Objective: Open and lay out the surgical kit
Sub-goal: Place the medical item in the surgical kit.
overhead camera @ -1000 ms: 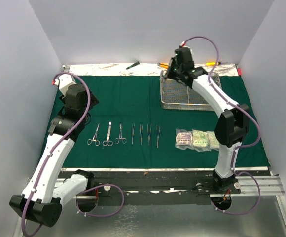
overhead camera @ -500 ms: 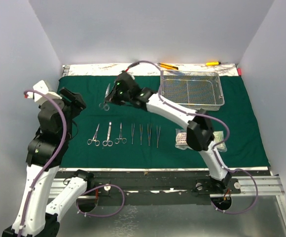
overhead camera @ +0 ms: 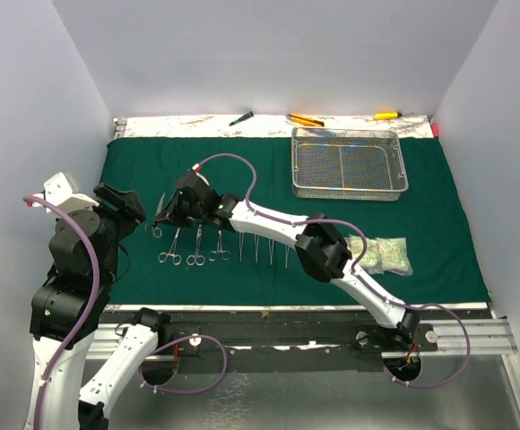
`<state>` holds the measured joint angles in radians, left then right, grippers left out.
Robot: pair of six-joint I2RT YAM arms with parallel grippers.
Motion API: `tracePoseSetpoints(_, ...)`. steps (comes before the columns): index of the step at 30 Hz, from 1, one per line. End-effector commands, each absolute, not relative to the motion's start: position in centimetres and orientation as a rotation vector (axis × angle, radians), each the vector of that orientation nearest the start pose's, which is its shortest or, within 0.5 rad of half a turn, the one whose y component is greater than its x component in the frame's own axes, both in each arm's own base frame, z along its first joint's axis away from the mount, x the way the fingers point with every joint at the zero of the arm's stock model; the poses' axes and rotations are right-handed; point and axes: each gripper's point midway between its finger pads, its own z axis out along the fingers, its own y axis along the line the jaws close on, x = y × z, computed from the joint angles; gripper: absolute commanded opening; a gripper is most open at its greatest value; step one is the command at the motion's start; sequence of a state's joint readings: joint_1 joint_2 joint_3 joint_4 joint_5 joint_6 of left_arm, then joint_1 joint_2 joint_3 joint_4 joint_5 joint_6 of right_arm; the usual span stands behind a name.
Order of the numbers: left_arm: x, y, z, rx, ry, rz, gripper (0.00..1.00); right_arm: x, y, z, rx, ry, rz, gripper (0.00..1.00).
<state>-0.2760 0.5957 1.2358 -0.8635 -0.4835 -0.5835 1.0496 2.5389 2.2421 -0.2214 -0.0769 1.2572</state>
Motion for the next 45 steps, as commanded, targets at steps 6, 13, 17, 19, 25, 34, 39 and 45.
tracePoseSetpoints(6,19.4,0.0,34.9,-0.581,1.762,-0.195,0.63,27.7,66.8,10.0,0.32,2.47,1.588,0.02)
tracePoseSetpoints(13,19.4,0.0,34.3,-0.589,1.78,-0.187,0.63,25.2,67.2,7.7,0.356,2.601,1.635,0.02)
tracePoseSetpoints(17,19.5,0.1,34.2,-0.596,1.782,-0.182,0.63,24.3,67.0,6.4,0.386,2.661,1.638,0.02)
tracePoseSetpoints(19,19.6,0.1,34.0,-0.6,1.784,-0.18,0.63,24.1,67.1,6.1,0.375,2.68,1.636,0.03)
tracePoseSetpoints(25,19.9,0.1,33.9,-0.604,1.794,-0.173,0.63,23.4,66.4,4.7,0.408,2.779,1.558,0.04)
tracePoseSetpoints(34,19.8,0.4,33.9,-0.622,1.783,-0.165,0.63,23.0,66.6,3.6,0.436,2.823,1.579,0.14)
tracePoseSetpoints(39,19.8,0.3,34.0,-0.623,1.782,-0.167,0.63,23.5,67.0,4.1,0.422,2.8,1.628,0.2)
tracePoseSetpoints(45,19.9,0.2,33.9,-0.615,1.79,-0.17,0.63,25.2,66.6,6.6,0.368,2.701,1.634,0.33)
